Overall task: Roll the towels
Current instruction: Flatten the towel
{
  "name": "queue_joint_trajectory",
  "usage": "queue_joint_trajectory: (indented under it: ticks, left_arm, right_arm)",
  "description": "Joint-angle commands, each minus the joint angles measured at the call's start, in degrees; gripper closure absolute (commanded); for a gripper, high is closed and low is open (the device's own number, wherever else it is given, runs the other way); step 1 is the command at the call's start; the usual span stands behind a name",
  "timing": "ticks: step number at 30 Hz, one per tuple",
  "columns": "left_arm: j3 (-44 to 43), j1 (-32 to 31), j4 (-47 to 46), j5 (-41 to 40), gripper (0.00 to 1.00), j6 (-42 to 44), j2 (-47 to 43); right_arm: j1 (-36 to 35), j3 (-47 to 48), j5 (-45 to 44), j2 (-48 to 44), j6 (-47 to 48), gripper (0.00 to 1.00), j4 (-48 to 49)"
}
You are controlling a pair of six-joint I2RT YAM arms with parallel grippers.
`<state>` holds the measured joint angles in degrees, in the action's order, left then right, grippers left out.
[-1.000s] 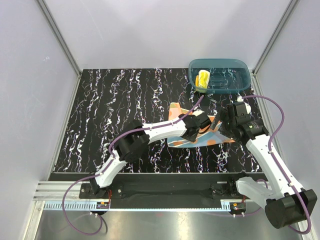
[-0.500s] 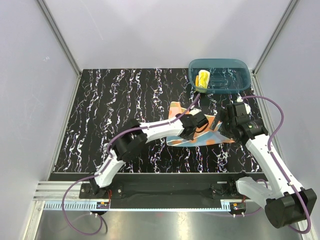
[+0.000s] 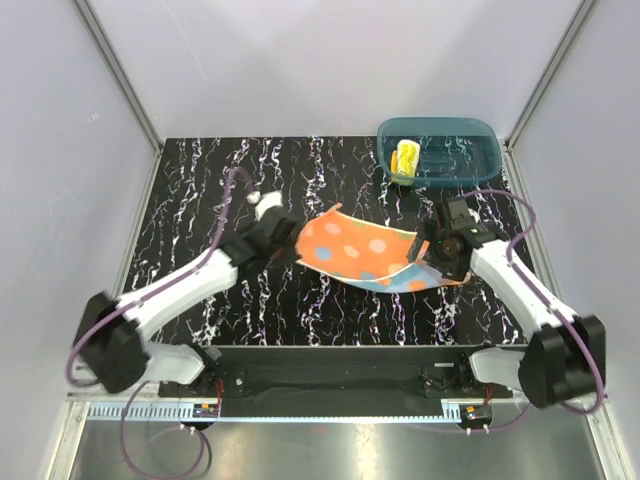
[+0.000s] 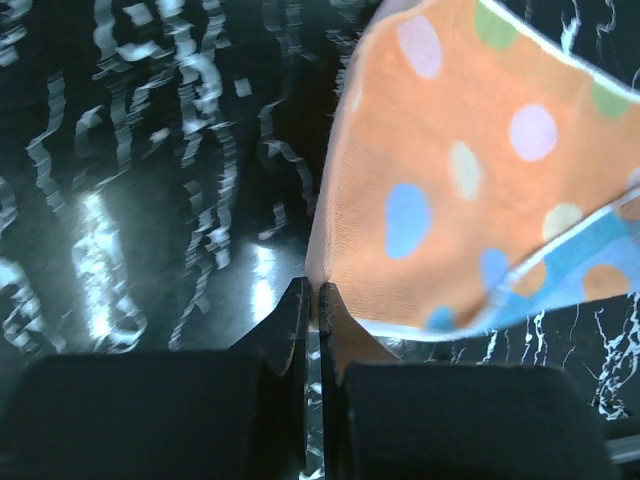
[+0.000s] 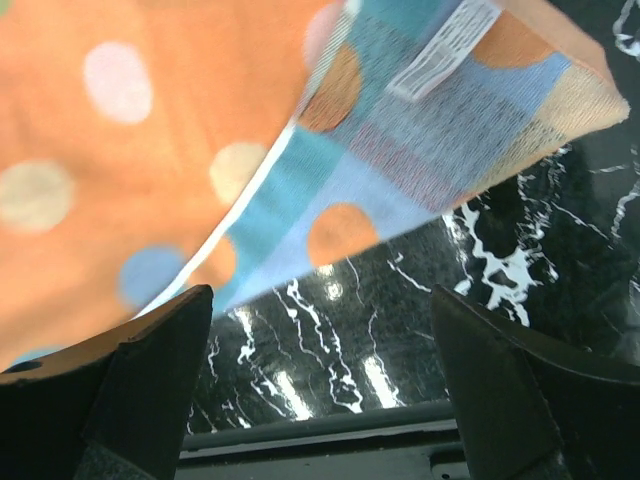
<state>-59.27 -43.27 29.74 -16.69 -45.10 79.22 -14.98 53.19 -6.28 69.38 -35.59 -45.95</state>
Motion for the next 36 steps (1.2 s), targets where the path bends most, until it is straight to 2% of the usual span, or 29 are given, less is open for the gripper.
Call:
queue_joint_trajectory:
  ticks: [1,4,8,11,21,25,29,32,33,35,36]
  left_arm:
    - [9.59,3.53,-2.58,0.78,1.00,-4.03,-9.24]
    - [14.86,6.52,0.30,-0.27,1.00,-4.12,-16.01]
    - [20.14,9.07,4.71,-2.47,1.00,-5.17,-22.52]
    - [23.92,10.30,5.59,-2.47,1.00,-5.00,-27.09]
    - [26.48,11.71,5.33,-1.42,1.00,-3.68,-28.68]
    - [25.87,12.15,5.51,-1.50,1.00,-3.06,-28.60]
    - [25.78,12.59,5.24,-1.24,1.00,-2.62,-28.33]
    - [25.87,12.94,5.24,-1.07,1.00,-2.53,-28.33]
    - [25.87,12.94,5.42,-1.07,1.00,-2.53,-28.42]
    - [26.13,13.12,5.33,-1.07,1.00,-2.45,-28.51]
    - [26.22,13.21,5.51,-1.15,1.00,-2.36,-28.59]
  right_arm:
    - [0.22,0.59,1.89,5.39,0.44,0.06,5.25]
    - [0.13,2.26,3.73,10.67,-0.18,0.11,7.80]
    - [0.04,5.95,5.40,17.79,0.87,0.23,9.39]
    - [0.13,9.64,5.67,23.06,2.19,0.27,9.74]
    - [0.13,21.24,8.05,34.32,3.69,0.27,9.66]
    - [0.13,22.05,8.13,37.57,4.22,0.28,9.74]
    - [0.04,21.26,8.22,40.03,4.22,0.34,10.62]
    - [0.13,20.20,6.73,40.74,4.13,0.48,11.50]
    - [0.13,19.94,6.64,40.92,4.04,0.56,11.76]
    - [0.13,19.94,6.55,41.27,3.87,0.67,11.94]
    - [0.13,19.94,6.63,41.18,3.78,0.78,11.94]
